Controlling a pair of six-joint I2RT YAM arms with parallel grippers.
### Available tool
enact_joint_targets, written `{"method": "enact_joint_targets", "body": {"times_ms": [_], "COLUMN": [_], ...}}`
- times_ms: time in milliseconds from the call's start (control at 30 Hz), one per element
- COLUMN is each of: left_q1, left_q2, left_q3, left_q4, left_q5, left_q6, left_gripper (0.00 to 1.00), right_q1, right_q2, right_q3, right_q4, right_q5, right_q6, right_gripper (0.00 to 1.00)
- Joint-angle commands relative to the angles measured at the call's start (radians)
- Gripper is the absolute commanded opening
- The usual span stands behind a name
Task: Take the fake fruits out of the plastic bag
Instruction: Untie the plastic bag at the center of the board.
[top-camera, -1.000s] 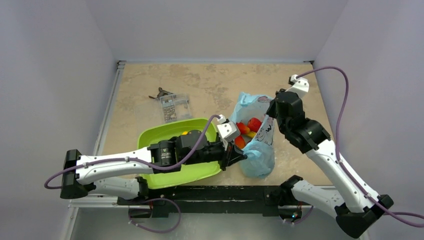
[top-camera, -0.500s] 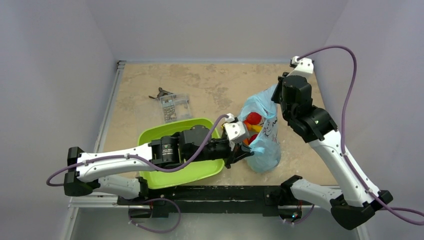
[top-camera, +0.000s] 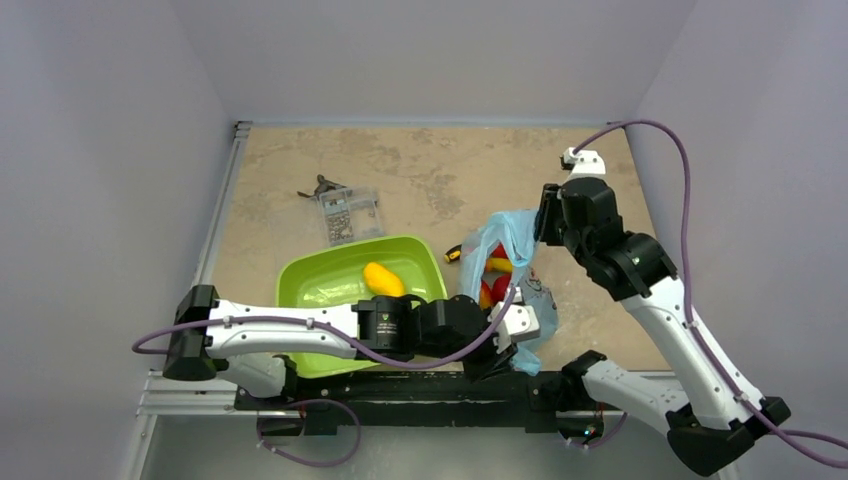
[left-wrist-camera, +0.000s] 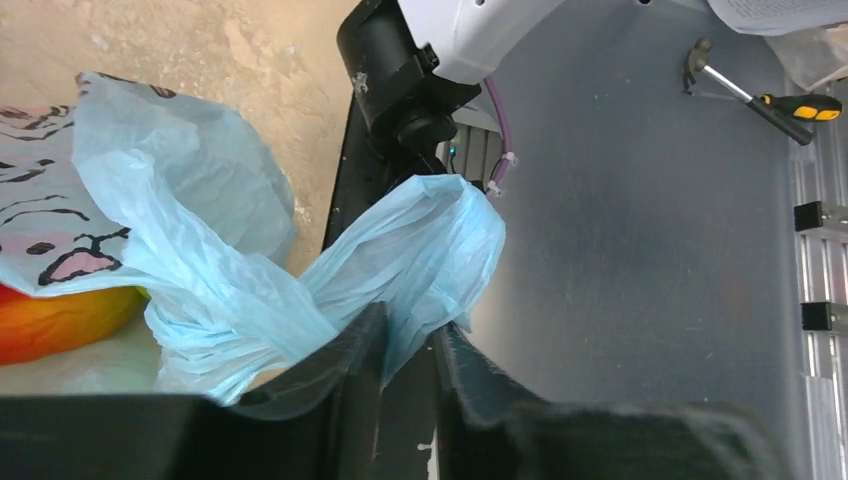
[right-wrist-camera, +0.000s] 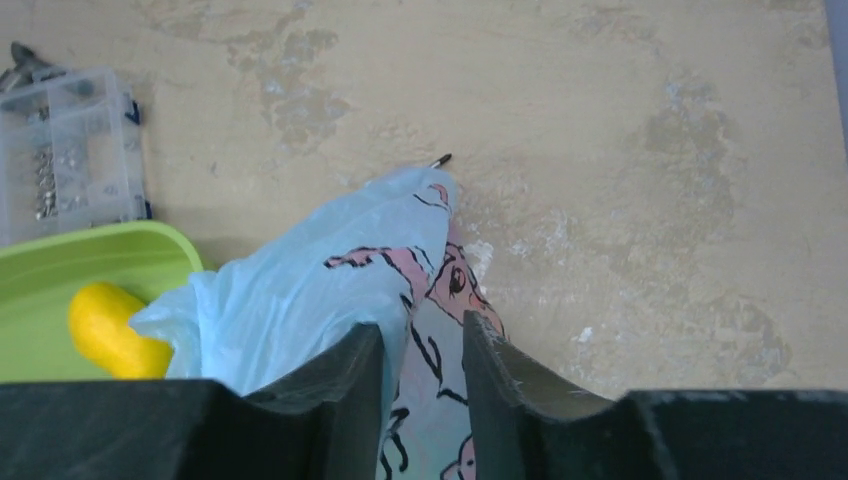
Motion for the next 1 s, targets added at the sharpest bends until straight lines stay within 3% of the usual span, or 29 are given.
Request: {"method": "enact_joint_targets", "body": {"times_ms": [0,200,400,633,700,867,967], "left_q1": [-0.006,-0.006,0.025,0.189,0.235,0.375,0.444], "left_q2": [-0.054,-0.113,-0.254,-0.447,-0.470,-0.373,-0.271], "left_q3": [0.023,0.036,0.024,-0.059,-0.066,-0.008,0.017], "left_q4": [-0.011,-0.049,-0.126,-0.146,-0.155,-0.214,-0.156], "left_q5": [-0.043,-0.038,-0.034,0.032,-0.015,-0.177,-0.130], "left_q6": [-0.039,-0.037,-0.016,-0.058,-0.080,-0.203,-0.226], "left_gripper": [0.30,0.65,0.96,0.99,1.00,1.00,1.00], "right_q1": [-0.005,-0.005,-0.005,-0.005,-0.005,-0.005,-0.005], "right_q2": [-0.067,-0.138,-0.172,-0.209,-0.224,-0.244,-0.266], "right_q3": [0.002,0.047,0.050,-0.021,-0.049,-0.103,-0.133], "right_q4": [-0.078,-0.196,-0.231,-0.222,-0.208,-0.187,-0.153], "right_q5": [-0.101,-0.213,-0.437,-0.670,-0.688,-0.661,-0.628], "right_q6": [0.019,0.040,-0.015,-0.052,-0.036,0.075,0.187], "right_gripper": [0.39,0.77,0.88,0.96,0.96,0.99,0.99]}}
